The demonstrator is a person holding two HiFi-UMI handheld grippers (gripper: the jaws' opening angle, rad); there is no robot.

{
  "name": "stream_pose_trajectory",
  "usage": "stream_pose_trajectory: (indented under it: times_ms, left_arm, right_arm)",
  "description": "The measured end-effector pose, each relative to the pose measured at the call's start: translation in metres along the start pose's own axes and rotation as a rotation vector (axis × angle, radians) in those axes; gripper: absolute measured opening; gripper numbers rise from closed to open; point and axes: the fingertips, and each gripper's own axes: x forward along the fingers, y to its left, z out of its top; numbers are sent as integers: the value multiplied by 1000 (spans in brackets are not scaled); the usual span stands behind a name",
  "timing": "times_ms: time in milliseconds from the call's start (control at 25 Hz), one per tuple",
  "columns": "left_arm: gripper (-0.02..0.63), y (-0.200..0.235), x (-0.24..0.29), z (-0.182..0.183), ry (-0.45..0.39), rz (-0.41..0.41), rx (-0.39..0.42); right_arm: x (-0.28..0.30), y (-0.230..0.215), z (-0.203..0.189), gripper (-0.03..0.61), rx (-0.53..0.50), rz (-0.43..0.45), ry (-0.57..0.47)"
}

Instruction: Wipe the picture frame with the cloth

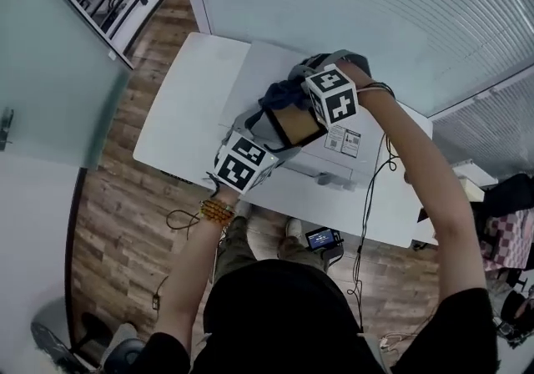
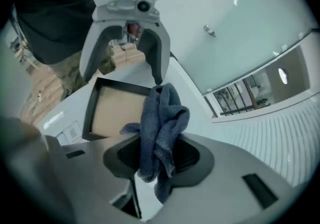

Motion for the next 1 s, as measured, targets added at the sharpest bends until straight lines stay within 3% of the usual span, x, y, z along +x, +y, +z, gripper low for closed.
stream_pose_trajectory:
  times_ms: [160,320,400,440,520,720,1000]
  left_arm:
    - [479,-12,6,-8,18,92,-27]
    - [479,-10,14,-16,86,187,30]
    - [479,-9,17,-19,112,213,55]
    - [477,-8,17,-18,112,223,55]
    - [477,-7,16,-16,97,245,48]
    - [471,-6,15,-13,54,269,73]
    - [463,-6,17,-16,77,240,62]
  right_arm:
    - [-23,15,11,218,17,86,-174]
    - [-30,13,32,230,92,93,-340]
    - [-18,12,33,213,85,71,-326]
    - [-11,12,31,123,69,61,-305]
    - [0,13,28,69,67,55,-300]
    - [5,11,26,52,207,88,-373]
    - [6,19,29,48,268,123,-339]
